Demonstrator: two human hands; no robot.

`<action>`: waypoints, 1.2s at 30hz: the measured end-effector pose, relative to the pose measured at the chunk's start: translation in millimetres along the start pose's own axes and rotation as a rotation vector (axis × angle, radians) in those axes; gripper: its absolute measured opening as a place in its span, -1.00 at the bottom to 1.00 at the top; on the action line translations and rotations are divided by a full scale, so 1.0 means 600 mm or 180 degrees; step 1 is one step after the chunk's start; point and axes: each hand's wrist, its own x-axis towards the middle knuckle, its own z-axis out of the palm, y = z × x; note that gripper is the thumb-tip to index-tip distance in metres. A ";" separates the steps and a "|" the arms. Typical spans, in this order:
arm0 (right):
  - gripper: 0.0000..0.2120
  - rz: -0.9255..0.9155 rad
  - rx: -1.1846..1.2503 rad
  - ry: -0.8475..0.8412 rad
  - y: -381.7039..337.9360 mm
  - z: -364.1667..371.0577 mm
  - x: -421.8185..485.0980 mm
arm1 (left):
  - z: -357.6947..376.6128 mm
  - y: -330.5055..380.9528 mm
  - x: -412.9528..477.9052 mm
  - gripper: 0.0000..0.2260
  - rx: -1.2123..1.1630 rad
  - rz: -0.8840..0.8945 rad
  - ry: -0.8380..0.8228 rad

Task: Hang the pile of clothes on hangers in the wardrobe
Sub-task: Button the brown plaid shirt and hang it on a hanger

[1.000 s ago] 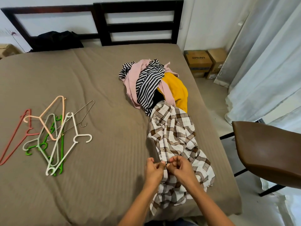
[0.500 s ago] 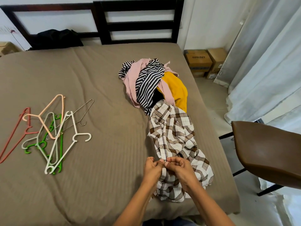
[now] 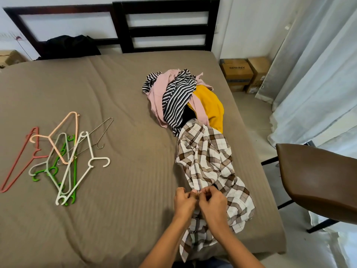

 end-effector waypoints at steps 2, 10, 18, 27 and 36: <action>-0.90 0.0188 0.0206 0.0016 0.003 -0.003 0.006 | 0.000 0.000 0.001 -0.79 -0.0090 -0.0007 -0.0032; -0.82 -0.0514 -0.1581 0.0115 -0.003 0.005 -0.004 | 0.010 -0.003 -0.011 -0.58 -0.0214 -0.0092 -0.0044; -0.71 -0.0710 -0.1834 -0.0400 0.002 -0.004 0.013 | 0.002 0.006 -0.006 -0.42 -0.0374 -0.0152 -0.0127; -0.79 -0.1841 -0.1808 0.0239 0.041 0.011 0.005 | -0.003 0.008 0.002 -0.38 -0.0532 -0.0507 -0.0164; -0.76 -0.0105 0.0546 -0.0612 0.037 -0.001 0.031 | -0.009 0.021 -0.006 -0.44 -0.0664 -0.0367 -0.0466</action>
